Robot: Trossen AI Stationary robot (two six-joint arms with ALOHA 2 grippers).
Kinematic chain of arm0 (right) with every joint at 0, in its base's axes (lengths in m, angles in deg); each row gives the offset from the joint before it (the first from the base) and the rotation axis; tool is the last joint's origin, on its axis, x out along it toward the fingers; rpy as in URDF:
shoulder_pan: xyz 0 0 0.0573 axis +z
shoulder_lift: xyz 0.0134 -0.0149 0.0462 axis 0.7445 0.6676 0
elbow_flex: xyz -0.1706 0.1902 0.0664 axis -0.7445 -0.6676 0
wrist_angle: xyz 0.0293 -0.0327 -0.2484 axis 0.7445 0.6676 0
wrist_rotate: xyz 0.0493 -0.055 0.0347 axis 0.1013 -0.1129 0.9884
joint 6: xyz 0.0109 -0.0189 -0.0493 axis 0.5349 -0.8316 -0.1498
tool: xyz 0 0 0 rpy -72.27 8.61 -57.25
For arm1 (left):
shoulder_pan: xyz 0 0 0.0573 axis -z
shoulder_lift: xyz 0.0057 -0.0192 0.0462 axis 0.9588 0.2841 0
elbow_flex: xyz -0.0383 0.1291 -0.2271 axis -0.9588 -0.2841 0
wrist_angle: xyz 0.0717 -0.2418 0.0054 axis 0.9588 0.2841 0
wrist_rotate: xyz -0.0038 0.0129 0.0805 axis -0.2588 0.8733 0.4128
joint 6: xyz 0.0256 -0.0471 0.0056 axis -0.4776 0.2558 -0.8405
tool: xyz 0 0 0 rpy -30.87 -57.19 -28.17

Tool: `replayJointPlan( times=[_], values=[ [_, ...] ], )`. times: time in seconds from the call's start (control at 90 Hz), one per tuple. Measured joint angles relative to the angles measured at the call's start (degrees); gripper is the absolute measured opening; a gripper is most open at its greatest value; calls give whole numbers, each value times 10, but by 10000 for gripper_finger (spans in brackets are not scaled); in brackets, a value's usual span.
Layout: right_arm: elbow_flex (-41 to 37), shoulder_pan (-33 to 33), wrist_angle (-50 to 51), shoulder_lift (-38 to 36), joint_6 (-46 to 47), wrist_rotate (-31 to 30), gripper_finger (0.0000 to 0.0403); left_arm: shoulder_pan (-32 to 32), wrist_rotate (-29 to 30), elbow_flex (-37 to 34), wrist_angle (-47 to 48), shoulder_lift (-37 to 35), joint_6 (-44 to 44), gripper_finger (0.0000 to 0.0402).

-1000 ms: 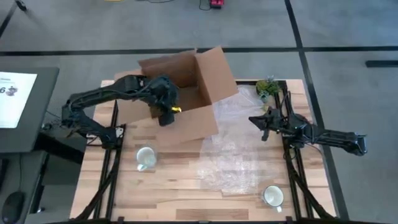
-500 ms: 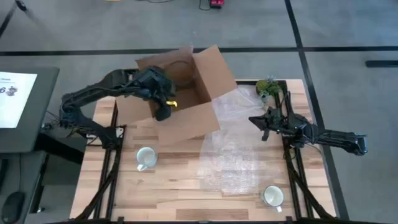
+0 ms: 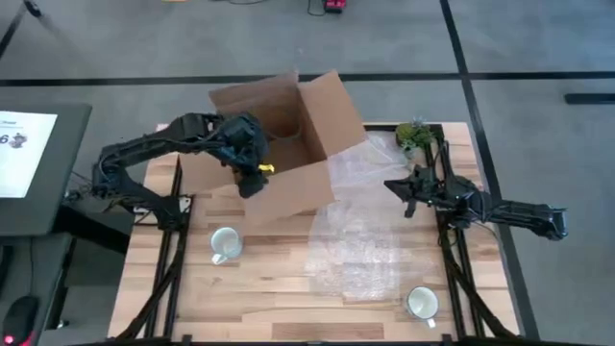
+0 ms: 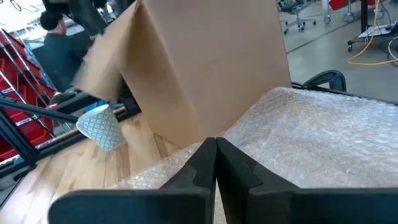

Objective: Wrap mug
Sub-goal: Adjust the brown cardboard box

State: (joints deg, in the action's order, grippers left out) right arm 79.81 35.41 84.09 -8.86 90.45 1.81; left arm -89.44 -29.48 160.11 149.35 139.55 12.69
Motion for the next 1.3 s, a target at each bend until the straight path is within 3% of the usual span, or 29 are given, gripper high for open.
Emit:
replayJointPlan(
  times=[0.133,0.233,0.467,0.511,0.889,1.067,1.3],
  values=[
    [0,0,0,0,0,0,0,5,17,-36,0,5,-25,209],
    [0,0,0,0,0,0,0,15,50,-47,-1,4,-37,185],
    [0,0,0,0,1,0,0,41,147,-32,25,4,-61,29],
    [0,0,0,0,1,0,0,46,172,-28,33,4,-59,15],
    [0,0,0,0,0,-1,0,89,271,-24,59,4,-70,5],
    [0,0,0,0,0,-1,0,111,423,-21,59,2,-49,2],
    [0,-2,0,0,0,-2,0,113,336,-21,60,4,-64,1]
  ],
)
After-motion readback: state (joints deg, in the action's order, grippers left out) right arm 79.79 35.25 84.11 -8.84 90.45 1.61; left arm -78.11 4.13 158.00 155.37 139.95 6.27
